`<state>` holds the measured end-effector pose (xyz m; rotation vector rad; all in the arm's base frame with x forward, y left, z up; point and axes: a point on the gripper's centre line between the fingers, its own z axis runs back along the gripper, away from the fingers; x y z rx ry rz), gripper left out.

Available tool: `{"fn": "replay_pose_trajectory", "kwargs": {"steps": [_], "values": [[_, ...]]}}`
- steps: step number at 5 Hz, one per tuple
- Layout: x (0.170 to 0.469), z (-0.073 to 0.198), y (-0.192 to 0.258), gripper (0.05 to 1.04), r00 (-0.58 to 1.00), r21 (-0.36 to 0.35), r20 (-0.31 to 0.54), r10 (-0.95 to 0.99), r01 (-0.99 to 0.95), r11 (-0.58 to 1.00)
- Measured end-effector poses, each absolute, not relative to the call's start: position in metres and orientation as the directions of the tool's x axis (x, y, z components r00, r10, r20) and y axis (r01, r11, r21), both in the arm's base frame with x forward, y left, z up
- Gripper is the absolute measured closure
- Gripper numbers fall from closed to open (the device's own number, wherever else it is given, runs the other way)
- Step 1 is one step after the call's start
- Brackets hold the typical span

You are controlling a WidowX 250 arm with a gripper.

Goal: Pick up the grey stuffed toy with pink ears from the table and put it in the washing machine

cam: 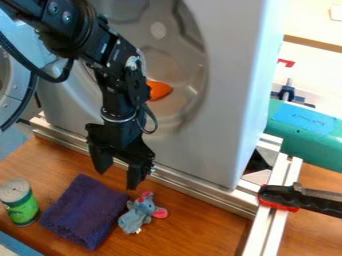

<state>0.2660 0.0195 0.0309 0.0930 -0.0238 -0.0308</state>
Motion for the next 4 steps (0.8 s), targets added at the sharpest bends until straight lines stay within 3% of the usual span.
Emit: {"fn": "replay_pose_trajectory", "kwargs": {"steps": [1, 2, 4], "values": [[0.264, 0.023, 0.02, 0.087, 0.999, 0.096, -0.002, -0.033, 0.033, 0.995], [0.277, -0.001, 0.011, 0.087, 0.98, 0.176, 0.001, -0.2, 0.196, 0.965], [0.288, -0.04, -0.002, 0.087, 0.958, 0.157, -0.079, -0.274, 0.284, 0.946]]}}
